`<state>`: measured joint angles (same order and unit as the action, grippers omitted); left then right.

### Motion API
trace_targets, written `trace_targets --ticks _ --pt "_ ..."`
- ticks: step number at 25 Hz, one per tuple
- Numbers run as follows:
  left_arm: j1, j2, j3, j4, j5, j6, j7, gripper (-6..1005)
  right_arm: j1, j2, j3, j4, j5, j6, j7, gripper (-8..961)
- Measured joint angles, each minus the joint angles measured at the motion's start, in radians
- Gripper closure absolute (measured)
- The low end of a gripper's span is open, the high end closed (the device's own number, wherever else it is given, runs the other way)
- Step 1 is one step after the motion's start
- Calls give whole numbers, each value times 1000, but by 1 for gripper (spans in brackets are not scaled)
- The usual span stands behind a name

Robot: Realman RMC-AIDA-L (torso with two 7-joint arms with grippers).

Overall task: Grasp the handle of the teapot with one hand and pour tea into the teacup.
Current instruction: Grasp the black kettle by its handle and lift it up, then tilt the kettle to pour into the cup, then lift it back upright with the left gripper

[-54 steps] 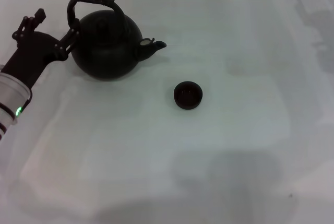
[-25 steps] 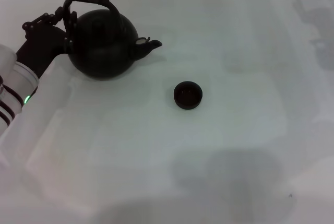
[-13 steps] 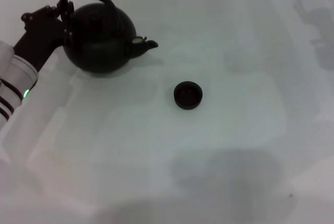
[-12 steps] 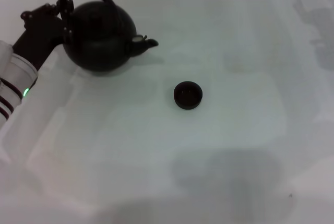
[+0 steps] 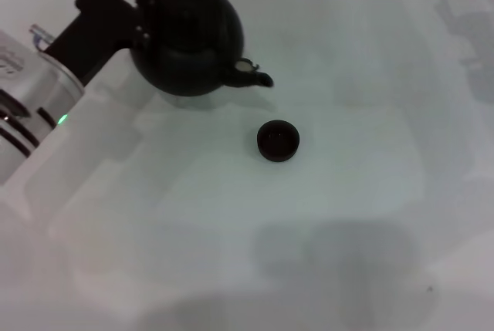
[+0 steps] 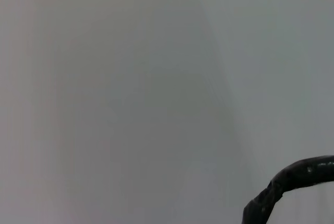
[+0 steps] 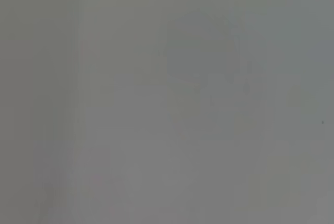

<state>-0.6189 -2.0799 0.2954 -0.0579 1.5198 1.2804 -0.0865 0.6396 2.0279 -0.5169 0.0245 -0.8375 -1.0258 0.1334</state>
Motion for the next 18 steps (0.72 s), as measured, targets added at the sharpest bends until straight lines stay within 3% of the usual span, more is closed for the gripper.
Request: trace_targets --ticks 18 --pt "-51 -7 1 -80 43 -102 228 917 2 0 0 1 0 4 12 126"
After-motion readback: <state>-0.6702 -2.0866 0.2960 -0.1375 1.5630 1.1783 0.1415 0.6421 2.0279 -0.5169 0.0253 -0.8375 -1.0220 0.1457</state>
